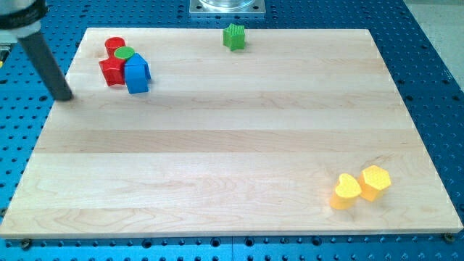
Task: Slide the green circle to the bottom left side of the green star
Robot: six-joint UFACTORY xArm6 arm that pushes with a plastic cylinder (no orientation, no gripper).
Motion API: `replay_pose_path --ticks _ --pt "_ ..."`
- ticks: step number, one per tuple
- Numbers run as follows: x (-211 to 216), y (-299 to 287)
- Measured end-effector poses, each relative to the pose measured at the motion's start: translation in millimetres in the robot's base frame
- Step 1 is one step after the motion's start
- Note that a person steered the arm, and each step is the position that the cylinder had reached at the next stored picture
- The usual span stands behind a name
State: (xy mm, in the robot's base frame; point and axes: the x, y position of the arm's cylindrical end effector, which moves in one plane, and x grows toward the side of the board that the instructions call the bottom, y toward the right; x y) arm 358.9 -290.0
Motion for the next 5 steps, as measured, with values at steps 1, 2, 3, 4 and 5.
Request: replay_pose_path --ticks 1,2,3,4,5 --pt "-36 20" --pt "-47 68" --pt "-61 121" --pt "-67 111" --pt "-84 105"
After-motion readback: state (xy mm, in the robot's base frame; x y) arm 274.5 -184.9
